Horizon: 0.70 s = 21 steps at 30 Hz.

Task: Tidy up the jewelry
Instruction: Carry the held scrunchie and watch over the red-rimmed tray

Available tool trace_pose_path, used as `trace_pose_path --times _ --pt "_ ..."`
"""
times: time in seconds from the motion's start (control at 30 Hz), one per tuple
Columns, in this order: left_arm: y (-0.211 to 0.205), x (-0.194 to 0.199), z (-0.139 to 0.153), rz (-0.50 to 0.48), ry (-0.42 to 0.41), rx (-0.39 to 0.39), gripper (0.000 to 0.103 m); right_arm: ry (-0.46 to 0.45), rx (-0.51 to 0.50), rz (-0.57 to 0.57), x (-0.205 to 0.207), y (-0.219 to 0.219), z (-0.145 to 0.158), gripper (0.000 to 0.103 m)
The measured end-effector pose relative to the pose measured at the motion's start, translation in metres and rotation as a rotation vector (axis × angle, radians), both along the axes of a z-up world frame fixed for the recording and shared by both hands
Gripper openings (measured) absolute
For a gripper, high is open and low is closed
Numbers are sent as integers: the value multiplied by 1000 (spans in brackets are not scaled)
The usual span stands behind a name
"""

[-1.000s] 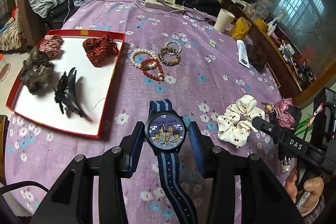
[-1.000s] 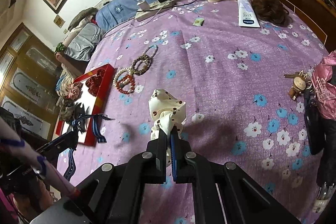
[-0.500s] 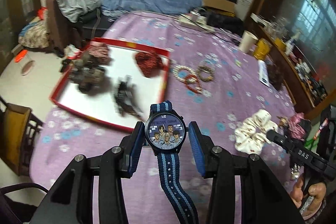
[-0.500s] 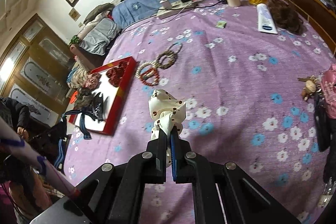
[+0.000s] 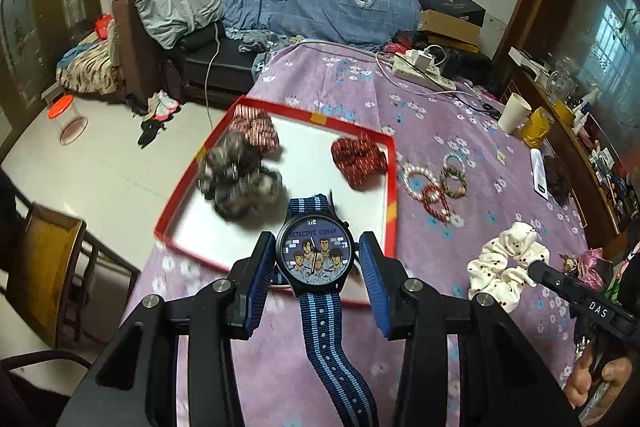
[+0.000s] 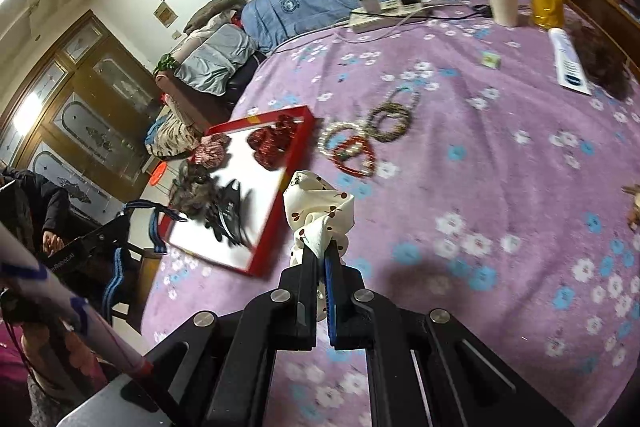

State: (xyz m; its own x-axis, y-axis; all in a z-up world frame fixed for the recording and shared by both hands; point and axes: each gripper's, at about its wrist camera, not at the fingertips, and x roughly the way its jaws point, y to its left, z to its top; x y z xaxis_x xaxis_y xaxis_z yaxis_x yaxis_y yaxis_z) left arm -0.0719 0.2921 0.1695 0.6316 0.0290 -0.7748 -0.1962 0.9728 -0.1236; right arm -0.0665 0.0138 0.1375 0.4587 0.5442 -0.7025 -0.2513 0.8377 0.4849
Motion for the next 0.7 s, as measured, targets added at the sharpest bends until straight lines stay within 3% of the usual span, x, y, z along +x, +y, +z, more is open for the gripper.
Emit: trace_pose_path --times 0.4,0.7 --pt "45 108 -19 -101 19 40 42 -39 -21 84 55 117 15 4" --pt "68 181 -55 -109 77 41 42 38 -24 95 101 167 -22 4"
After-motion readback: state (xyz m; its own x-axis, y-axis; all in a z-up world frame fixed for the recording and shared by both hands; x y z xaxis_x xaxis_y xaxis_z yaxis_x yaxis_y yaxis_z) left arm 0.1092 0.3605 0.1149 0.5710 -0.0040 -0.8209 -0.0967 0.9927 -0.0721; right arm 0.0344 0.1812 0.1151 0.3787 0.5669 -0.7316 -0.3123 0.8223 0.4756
